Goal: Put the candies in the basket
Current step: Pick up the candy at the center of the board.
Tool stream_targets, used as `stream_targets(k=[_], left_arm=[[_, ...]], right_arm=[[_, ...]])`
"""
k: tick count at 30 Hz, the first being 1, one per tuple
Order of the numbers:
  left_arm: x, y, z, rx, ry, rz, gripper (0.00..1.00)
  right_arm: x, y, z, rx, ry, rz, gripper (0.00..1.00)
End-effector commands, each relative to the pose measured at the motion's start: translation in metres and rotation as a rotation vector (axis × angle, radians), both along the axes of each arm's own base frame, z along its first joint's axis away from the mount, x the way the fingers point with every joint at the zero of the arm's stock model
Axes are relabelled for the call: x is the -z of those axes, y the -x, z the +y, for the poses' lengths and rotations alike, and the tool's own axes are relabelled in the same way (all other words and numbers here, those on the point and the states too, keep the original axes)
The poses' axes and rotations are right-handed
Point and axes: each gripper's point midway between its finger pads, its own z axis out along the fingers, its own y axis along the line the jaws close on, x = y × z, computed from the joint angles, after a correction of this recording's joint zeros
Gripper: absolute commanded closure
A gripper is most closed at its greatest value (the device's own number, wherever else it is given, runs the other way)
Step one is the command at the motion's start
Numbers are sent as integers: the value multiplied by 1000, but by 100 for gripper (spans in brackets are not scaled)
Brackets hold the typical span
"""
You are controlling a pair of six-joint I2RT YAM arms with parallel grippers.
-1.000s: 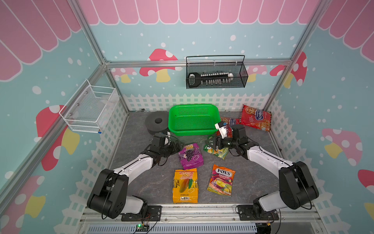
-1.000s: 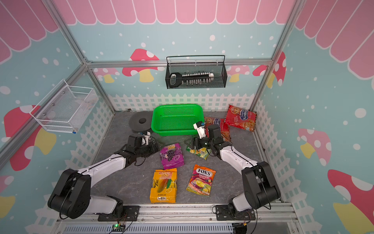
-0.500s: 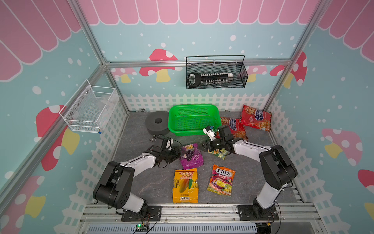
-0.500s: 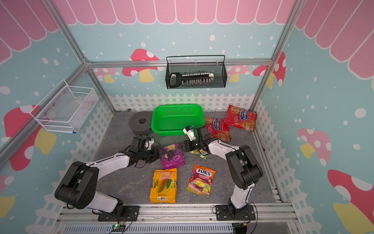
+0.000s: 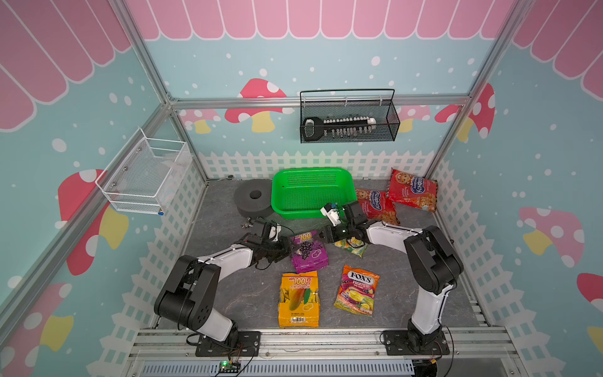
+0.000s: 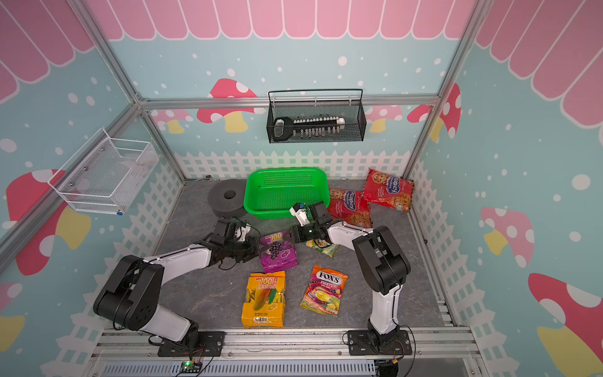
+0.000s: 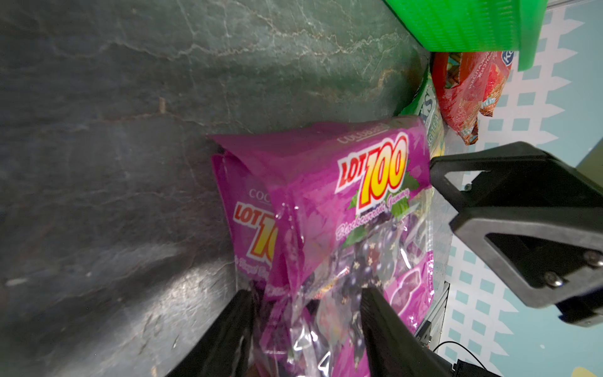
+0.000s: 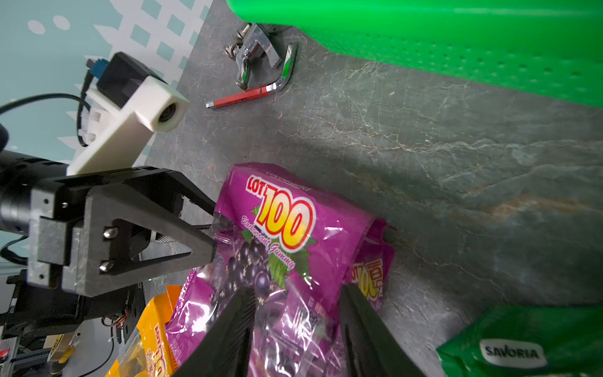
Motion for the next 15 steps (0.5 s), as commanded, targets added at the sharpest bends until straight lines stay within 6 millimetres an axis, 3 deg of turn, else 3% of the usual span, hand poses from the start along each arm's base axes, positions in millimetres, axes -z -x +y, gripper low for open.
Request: stream_targets(k=[1, 7, 12, 15], left_arm=[[-9, -11, -3, 27, 6, -52, 50], [-9, -13, -3, 41, -2, -69, 55], [-6, -14, -5, 59, -6, -76, 60], [-10, -14, -7, 76, 4, -86, 62]], right_arm=[[18, 2, 2, 5, 47, 50, 52], [25, -4, 2, 28, 84, 57, 55], [25, -7, 8, 16, 81, 55, 78], [16, -5, 12, 6, 73, 47, 86]])
